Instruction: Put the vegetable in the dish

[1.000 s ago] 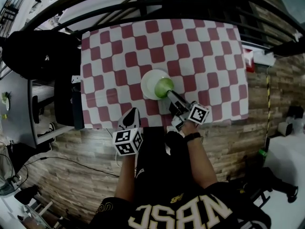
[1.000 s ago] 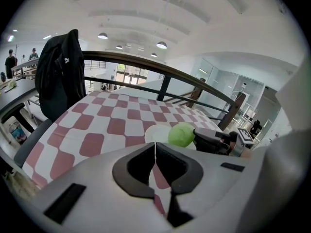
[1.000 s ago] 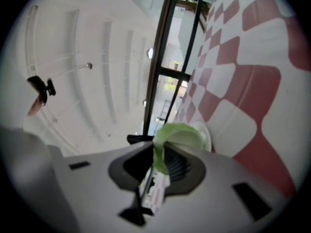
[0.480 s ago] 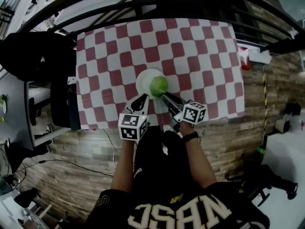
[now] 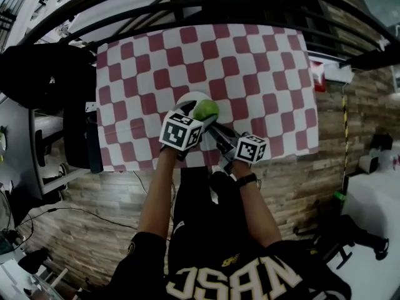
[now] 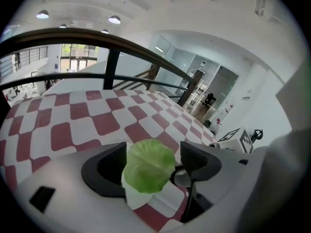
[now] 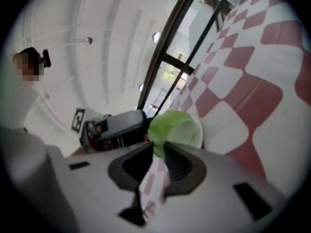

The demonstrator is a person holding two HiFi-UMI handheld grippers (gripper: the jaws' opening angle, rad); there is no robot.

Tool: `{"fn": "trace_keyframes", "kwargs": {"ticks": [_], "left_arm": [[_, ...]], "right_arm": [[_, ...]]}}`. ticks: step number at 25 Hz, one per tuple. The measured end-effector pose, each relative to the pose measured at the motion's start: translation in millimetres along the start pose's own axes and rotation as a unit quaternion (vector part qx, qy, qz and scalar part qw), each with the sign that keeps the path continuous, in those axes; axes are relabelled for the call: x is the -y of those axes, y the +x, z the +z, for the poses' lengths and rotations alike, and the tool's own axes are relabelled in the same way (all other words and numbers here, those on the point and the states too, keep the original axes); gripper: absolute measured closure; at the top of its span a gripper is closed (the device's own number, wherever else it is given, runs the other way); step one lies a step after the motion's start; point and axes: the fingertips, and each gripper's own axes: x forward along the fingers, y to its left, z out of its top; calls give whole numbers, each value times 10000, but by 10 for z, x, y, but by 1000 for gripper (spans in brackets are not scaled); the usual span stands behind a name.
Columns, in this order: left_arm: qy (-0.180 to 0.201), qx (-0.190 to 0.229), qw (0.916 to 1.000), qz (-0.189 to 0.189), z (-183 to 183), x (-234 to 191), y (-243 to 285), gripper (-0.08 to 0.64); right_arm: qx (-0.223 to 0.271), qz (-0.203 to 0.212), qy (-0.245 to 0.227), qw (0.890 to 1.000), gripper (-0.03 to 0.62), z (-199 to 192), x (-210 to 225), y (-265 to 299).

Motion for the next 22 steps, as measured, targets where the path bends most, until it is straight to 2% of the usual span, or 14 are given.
{"fn": "trace_keyframes", "kwargs": {"ticks": [3,6,8,13,16,19,22], "left_arm": [[-297,-465,9985,-4,-58,-34,159,170],[-596,-755,9953,86,-119,-83,255,170],[-643,-894,9939,43,-159,-73,283,170],[-440,-1076,9932,-33,-142,-62,276,179],[-281,-1063,9939,-24,-115,-50,239,205],[98,-1113,9937,112,-90,3,219,240],[468,-1200,9912,291,-102,46,233,244]], "right_arm": [[2,12,1,10000,522,-29,28,-18],[8,63,-6,10000,522,-65,27,-28],[-5,77,-2,10000,522,-93,38,-39],[-66,144,25,9999,522,-113,24,-24],[-248,134,-170,9995,519,-119,10,-2],[-434,31,-314,9986,497,-130,27,10],[-553,-30,-245,9982,488,-160,55,-1]]}}
